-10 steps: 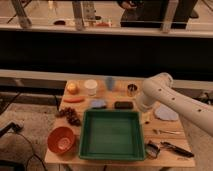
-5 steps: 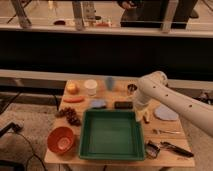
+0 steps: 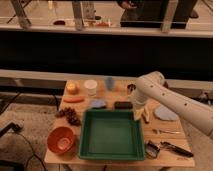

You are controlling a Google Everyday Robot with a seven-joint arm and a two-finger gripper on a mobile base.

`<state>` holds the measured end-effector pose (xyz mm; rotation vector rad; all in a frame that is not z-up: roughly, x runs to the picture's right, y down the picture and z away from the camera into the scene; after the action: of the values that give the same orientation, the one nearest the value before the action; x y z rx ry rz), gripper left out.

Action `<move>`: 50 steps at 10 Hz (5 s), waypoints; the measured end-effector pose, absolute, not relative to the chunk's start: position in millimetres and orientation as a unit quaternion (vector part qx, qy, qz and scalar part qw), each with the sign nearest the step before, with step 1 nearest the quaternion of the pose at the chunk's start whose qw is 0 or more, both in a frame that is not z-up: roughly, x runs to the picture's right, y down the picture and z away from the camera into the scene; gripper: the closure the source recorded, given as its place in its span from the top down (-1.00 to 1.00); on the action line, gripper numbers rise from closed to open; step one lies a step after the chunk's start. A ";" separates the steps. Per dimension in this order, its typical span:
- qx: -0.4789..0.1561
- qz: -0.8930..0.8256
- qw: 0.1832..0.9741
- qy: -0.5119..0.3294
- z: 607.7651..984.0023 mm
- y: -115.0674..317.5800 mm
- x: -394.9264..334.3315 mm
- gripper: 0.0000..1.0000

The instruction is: Place eraser in paper cup

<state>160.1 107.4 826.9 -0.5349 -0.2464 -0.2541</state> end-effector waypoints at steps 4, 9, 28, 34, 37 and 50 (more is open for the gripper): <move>-0.240 -0.135 0.955 -0.109 813.8 88.9 154.1 0.60; -0.214 -0.151 0.958 -0.112 821.0 67.3 139.7 0.60; -0.165 -0.188 0.957 -0.145 894.3 43.7 113.8 0.60; -0.173 -0.190 0.957 -0.138 925.6 54.3 117.4 0.60; -0.203 -0.196 0.950 -0.130 934.8 57.2 118.6 0.60; -0.317 -0.226 0.914 -0.117 935.9 90.0 145.8 0.60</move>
<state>145.8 90.0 935.9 -0.6533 -0.2405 -0.4657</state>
